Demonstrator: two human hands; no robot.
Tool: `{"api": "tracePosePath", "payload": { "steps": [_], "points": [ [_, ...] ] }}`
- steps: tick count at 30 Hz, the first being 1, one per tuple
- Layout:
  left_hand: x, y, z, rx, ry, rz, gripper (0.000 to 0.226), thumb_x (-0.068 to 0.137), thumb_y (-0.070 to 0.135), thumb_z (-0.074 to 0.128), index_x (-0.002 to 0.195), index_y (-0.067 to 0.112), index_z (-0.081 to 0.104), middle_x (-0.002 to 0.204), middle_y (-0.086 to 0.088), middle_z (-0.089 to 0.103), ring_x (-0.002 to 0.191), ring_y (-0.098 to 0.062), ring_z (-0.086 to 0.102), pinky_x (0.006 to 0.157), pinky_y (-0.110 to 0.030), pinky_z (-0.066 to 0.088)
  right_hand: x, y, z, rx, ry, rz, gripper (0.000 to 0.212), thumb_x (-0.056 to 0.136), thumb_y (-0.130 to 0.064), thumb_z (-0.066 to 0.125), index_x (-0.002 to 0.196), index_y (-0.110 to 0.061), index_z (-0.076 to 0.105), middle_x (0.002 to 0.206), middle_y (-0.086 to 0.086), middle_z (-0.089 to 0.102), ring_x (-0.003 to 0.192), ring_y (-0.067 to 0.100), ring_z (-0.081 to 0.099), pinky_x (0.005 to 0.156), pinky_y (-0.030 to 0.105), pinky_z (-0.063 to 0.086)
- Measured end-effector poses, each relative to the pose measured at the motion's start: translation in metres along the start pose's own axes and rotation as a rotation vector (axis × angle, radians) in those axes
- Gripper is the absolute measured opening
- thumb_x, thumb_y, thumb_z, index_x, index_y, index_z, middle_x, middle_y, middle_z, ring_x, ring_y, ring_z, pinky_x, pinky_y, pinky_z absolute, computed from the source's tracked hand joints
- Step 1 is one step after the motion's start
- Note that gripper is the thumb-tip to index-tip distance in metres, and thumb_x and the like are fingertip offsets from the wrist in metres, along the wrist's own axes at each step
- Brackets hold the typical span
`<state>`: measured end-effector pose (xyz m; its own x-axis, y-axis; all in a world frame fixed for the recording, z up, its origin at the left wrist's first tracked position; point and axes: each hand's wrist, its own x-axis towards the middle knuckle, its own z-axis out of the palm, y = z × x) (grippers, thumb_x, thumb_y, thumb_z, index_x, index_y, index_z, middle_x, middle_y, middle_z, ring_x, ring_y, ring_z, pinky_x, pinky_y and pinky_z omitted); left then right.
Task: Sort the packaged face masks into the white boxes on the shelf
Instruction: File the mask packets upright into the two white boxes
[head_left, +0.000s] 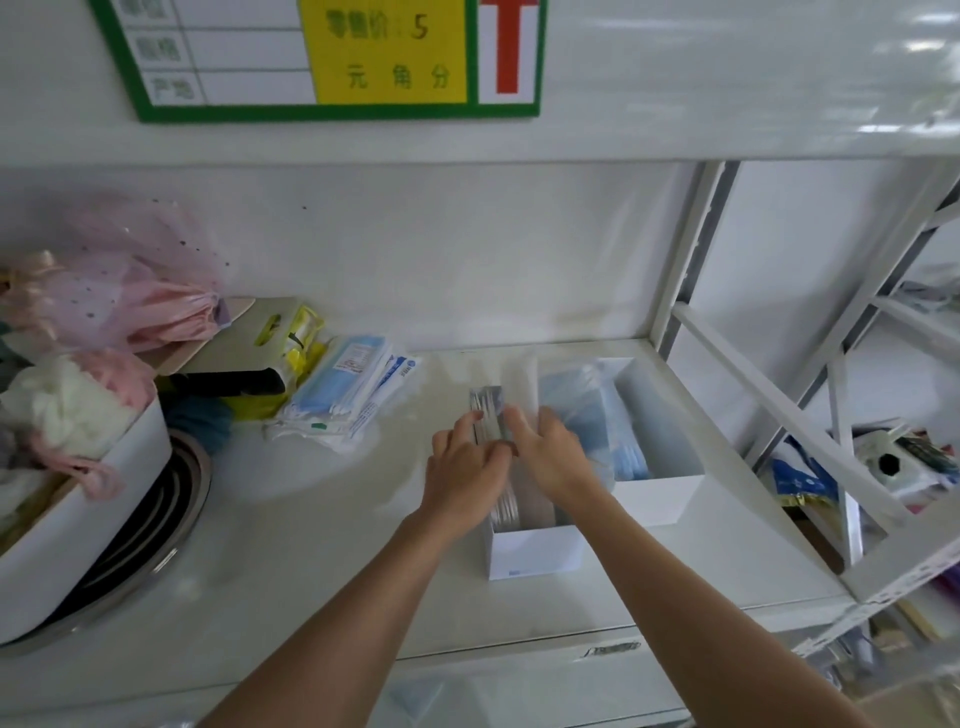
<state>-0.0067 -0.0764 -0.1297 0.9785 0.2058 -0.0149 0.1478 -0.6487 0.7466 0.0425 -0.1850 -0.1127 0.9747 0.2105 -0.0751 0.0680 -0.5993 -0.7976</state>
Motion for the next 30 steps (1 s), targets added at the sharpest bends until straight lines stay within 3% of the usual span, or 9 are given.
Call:
{"api": "tracePosePath", "payload": {
  "steps": [3, 7, 12, 17, 21, 24, 27, 28, 30],
  "points": [
    [0.000, -0.010, 0.000, 0.092, 0.009, -0.009, 0.030, 0.090, 0.035, 0.036, 0.100, 0.046, 0.062, 0.150, 0.007, 0.020, 0.132, -0.020, 0.017, 0.111, -0.036, 0.023, 0.004, -0.005, 0.001, -0.283, -0.025, 0.001, 0.026, 0.096, -0.023, 0.041, 0.112, -0.005, 0.052, 0.109, 0.015, 0.059, 0.100, 0.031, 0.056, 0.080, 0.035, 0.043],
    [-0.005, -0.019, 0.007, 0.041, 0.100, -0.001, 0.032, 0.094, 0.029, 0.040, 0.122, 0.035, 0.051, 0.143, -0.002, 0.023, 0.131, -0.024, 0.020, 0.101, -0.027, 0.022, 0.010, -0.016, -0.013, -0.425, 0.036, 0.022, 0.025, 0.087, -0.005, 0.041, 0.108, -0.001, 0.054, 0.112, 0.018, 0.060, 0.104, 0.036, 0.058, 0.074, 0.032, 0.042],
    [-0.006, -0.017, 0.012, 0.079, 0.116, 0.007, 0.033, 0.098, 0.026, 0.036, 0.127, 0.030, 0.052, 0.142, -0.002, 0.032, 0.126, -0.027, 0.030, 0.104, -0.033, 0.030, 0.008, -0.029, -0.001, -0.414, -0.191, 0.088, 0.029, 0.096, -0.013, 0.042, 0.116, 0.003, 0.056, 0.117, 0.017, 0.060, 0.107, 0.031, 0.059, 0.081, 0.031, 0.047],
    [-0.003, -0.021, 0.012, 0.074, 0.147, 0.087, 0.033, 0.098, 0.018, 0.033, 0.123, 0.026, 0.053, 0.133, 0.004, 0.048, 0.118, -0.021, 0.041, 0.100, -0.028, 0.031, 0.003, -0.021, 0.016, -0.424, 0.004, 0.035, 0.018, 0.092, -0.008, 0.046, 0.108, -0.006, 0.054, 0.101, 0.012, 0.064, 0.094, 0.027, 0.063, 0.070, 0.029, 0.045],
    [-0.002, -0.018, 0.014, -0.007, 0.161, 0.027, 0.033, 0.099, 0.022, 0.031, 0.123, 0.028, 0.054, 0.132, 0.006, 0.053, 0.114, -0.020, 0.042, 0.097, -0.033, 0.037, -0.006, -0.019, 0.021, -0.424, -0.121, -0.004, 0.018, 0.098, -0.010, 0.035, 0.092, -0.009, 0.052, 0.100, 0.012, 0.060, 0.088, 0.022, 0.057, 0.081, 0.032, 0.049],
    [0.003, -0.013, 0.009, 0.112, 0.228, 0.094, 0.034, 0.098, 0.017, 0.035, 0.123, 0.024, 0.056, 0.130, 0.002, 0.054, 0.122, -0.020, 0.042, 0.102, -0.030, 0.029, -0.011, -0.028, 0.003, -0.191, 0.105, -0.212, 0.025, 0.093, -0.010, 0.041, 0.116, -0.005, 0.052, 0.106, 0.015, 0.061, 0.093, 0.028, 0.058, 0.082, 0.038, 0.048],
    [0.006, 0.007, 0.007, 0.128, 0.355, 0.181, 0.035, 0.091, 0.014, 0.046, 0.123, 0.022, 0.057, 0.131, 0.000, 0.053, 0.124, -0.022, 0.041, 0.105, -0.030, 0.027, -0.014, -0.028, -0.029, -0.239, 0.598, -0.461, 0.040, 0.080, -0.005, 0.052, 0.120, -0.006, 0.057, 0.118, 0.013, 0.059, 0.112, 0.032, 0.052, 0.096, 0.038, 0.039],
    [0.007, 0.017, 0.008, 0.102, 0.380, 0.229, 0.035, 0.088, 0.012, 0.050, 0.121, 0.020, 0.058, 0.129, 0.001, 0.054, 0.121, -0.022, 0.042, 0.103, -0.029, 0.029, -0.011, -0.024, -0.041, -0.309, 0.677, -0.400, 0.044, 0.078, -0.009, 0.055, 0.122, -0.008, 0.054, 0.121, 0.012, 0.057, 0.114, 0.033, 0.048, 0.097, 0.039, 0.036],
    [0.008, 0.035, 0.011, 0.057, 0.355, 0.292, 0.039, 0.082, 0.008, 0.053, 0.120, 0.018, 0.057, 0.128, 0.002, 0.056, 0.118, -0.022, 0.044, 0.101, -0.029, 0.033, -0.005, -0.015, -0.063, -0.320, 0.503, -0.089, 0.048, 0.079, -0.021, 0.059, 0.124, -0.009, 0.046, 0.123, 0.012, 0.053, 0.114, 0.034, 0.047, 0.095, 0.039, 0.037]
  ]
}}
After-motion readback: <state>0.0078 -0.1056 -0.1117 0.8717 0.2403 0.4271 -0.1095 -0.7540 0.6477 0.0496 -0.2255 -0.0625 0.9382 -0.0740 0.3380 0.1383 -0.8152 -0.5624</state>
